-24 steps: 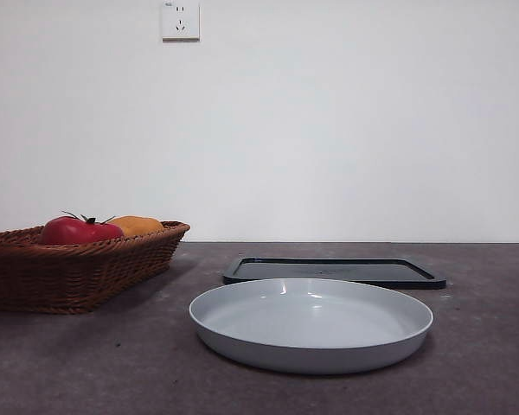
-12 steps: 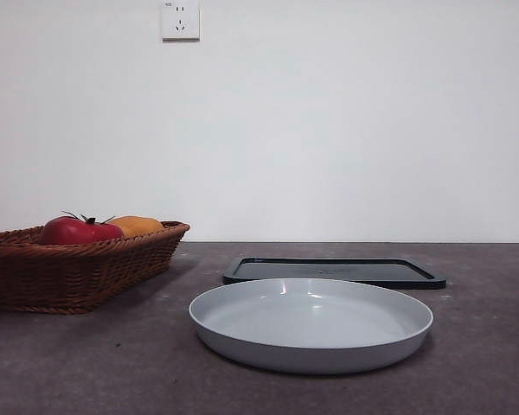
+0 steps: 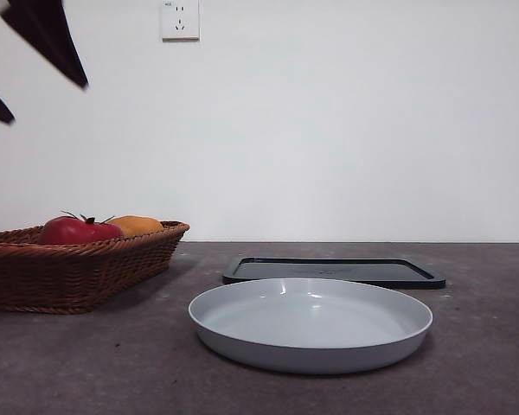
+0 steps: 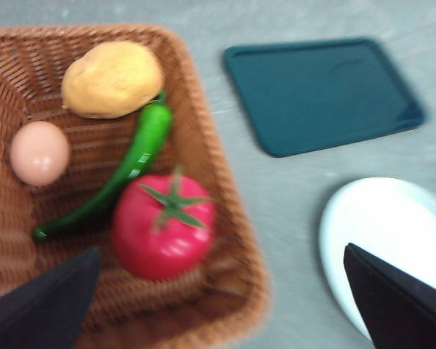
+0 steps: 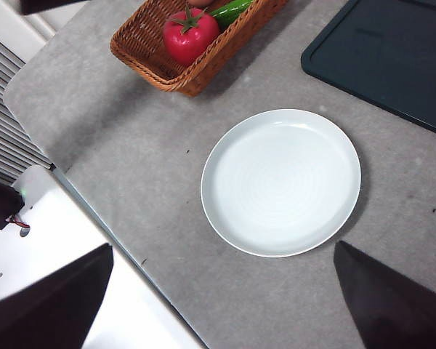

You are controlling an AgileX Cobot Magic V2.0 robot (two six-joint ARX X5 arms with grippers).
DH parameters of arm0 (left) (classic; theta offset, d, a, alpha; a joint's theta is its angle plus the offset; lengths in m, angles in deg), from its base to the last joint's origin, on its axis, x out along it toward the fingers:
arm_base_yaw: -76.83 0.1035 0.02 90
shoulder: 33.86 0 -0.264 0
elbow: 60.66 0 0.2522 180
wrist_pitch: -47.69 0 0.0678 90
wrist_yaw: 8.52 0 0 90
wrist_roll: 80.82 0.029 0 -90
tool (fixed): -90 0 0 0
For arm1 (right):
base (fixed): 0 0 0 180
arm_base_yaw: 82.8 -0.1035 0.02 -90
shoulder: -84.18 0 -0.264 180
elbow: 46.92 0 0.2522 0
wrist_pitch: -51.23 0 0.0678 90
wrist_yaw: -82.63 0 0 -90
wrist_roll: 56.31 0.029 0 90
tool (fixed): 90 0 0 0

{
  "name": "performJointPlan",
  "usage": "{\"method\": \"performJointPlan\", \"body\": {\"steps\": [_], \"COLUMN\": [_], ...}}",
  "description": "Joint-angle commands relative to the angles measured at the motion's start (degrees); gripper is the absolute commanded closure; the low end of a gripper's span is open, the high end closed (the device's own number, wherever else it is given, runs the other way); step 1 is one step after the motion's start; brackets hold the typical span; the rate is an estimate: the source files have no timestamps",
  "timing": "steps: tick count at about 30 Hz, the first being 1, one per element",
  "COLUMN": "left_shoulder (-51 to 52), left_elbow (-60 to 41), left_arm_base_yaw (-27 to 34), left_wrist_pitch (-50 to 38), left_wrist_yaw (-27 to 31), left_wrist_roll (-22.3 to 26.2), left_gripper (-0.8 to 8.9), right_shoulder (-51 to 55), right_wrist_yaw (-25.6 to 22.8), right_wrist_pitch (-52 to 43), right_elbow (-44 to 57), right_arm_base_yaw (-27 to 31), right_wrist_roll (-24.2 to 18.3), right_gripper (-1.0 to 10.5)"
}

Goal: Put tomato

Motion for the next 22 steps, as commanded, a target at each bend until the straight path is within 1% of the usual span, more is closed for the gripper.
{"method": "performJointPlan", "body": {"steps": [1,5,14,22], "left_shoulder": [-4.02,-9.2,-17.9,-22.6], "left_elbow": [1.38,1.38,1.38,1.38], "left_arm_base_yaw": [-0.59,-0.76,-0.85,-1.11], "left_wrist_pitch": [-2.45,-4.7,-9.68,-11.41], "left_wrist_yaw": [1.9,3.58,3.58,3.58], "left_wrist_roll": [2.95,5.81,7.04,7.48], "left_gripper": [2.51,2.51,2.51,2.51], "right_shoulder": [-0.46,-0.46,-0.46,-0.46], "right_wrist_yaw": [-0.04,-0.04,-0.02,-0.04], "right_wrist_pitch": [-0.42,-0.42,-0.37,-0.39], "right_elbow": [-1.07,-1.07,-1.07,-1.07], "right_arm_base_yaw": [-0.28,-0.28,-0.28,-0.28], "right_wrist_roll": [-0.57,-0.57,-0.42,-0.42], "right_gripper": [4.6,4.6,4.6,4.6]}}
